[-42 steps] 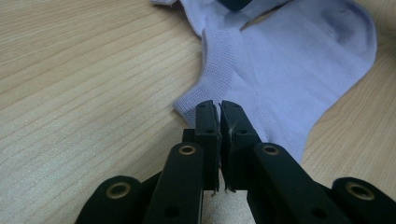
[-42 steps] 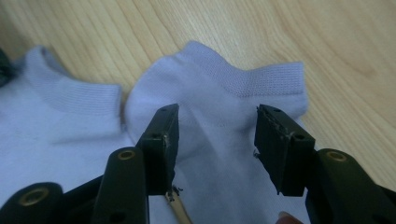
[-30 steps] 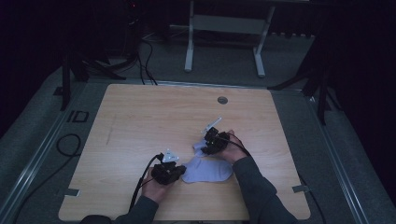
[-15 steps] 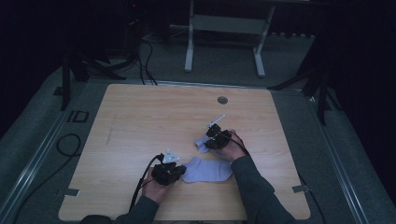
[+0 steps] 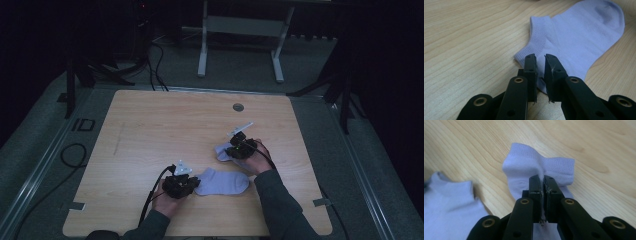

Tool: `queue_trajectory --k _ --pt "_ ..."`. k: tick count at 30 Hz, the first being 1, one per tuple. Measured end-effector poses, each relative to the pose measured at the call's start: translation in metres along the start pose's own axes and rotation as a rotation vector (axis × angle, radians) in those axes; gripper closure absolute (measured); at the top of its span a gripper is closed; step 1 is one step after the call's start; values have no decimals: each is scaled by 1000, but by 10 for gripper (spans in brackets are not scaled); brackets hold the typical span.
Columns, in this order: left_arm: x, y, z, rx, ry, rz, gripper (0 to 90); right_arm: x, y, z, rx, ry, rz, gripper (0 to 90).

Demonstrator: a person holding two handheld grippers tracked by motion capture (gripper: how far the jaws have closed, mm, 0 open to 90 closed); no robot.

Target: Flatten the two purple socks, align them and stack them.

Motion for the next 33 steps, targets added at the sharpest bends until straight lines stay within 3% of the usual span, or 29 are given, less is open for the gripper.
queue_trajectory --k 17,33 --pt "-3 2 6 28 6 -4 777 -3 -16 63 126 -54 24 858" --pt "-1 1 5 19 7 -12 775 -25 -22 101 232 -33 77 855"
Point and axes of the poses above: each handheld gripper's, and its own axes: z roughly backward along the jaws, y roughly out of its top, x roughly to its right, the point moved 5 cm from there along -z, roughly forward along the jaws, and after that the axes turned 12 degrees about y, right-handed, at the moved point
